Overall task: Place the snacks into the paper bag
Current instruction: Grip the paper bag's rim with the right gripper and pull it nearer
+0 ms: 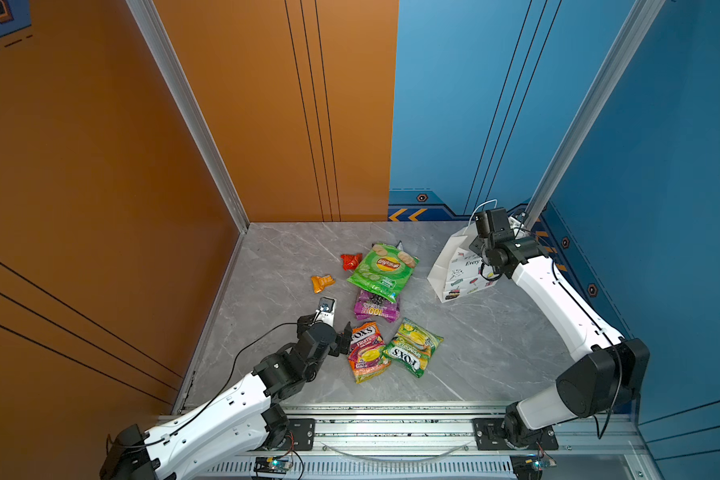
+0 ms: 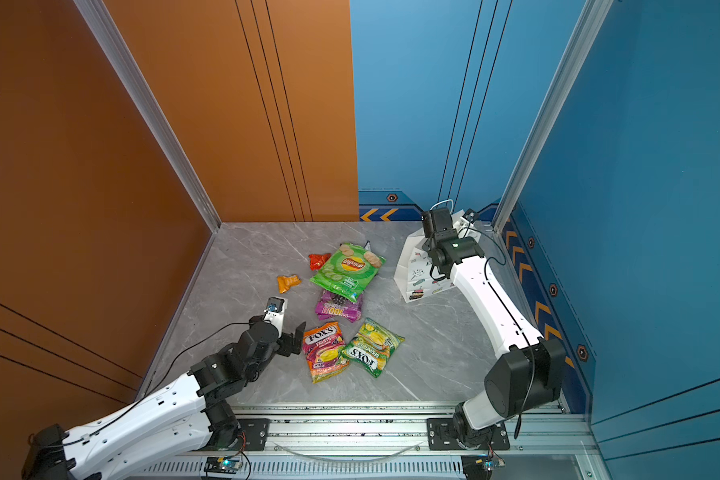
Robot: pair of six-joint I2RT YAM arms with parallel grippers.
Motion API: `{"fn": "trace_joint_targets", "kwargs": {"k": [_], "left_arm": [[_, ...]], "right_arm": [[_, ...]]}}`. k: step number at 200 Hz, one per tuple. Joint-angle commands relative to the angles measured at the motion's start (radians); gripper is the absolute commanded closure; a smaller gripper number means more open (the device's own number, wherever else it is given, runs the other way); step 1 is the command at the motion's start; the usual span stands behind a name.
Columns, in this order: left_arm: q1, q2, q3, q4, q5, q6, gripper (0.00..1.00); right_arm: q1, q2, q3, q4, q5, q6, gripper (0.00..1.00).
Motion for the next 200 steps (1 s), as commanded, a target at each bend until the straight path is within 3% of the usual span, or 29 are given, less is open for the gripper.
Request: {"fn": "trace_joint_targets", "kwargs": {"k": [1,39,81,110,129,152,200], "left_arm": [[-0.011,0.002,0.034,-0.011,-0.033,0.012,0.02],[-0.011,0.000,0.032,-0.011,-0.038,0.014,0.02],[-0.011,-0.001,0.032,-0.010,-0.039,0.014,0.02],[-0.013,-0.009,0.031,-0.010,-0.040,0.015,0.02],[-0.012,-0.015,0.028,-0.011,-0.042,0.015,0.02],[-0.012,-0.013,0.027,-0.011,-0.046,0.015,0.02],[-0.011,0.005,0.030,-0.011,-0.066,0.020,0.02]], "right_arm": [[-0.013,-0.029,-0.033,-0.077,-0.012,-0.022,0.52],[-0.016,-0.050,-0.047,-0.064,-0.041,-0.022,0.59],[-0.010,-0.024,-0.022,-0.048,-0.085,-0.022,0.52],[-0.001,0.016,0.002,-0.057,-0.093,-0.024,0.53],[-0.002,0.026,-0.002,-0.061,-0.090,-0.025,0.58],[-0.008,0.007,-0.011,-0.063,-0.081,-0.029,0.71],[-0.013,-0.139,-0.056,-0.025,-0.045,-0.110,0.96]]}}
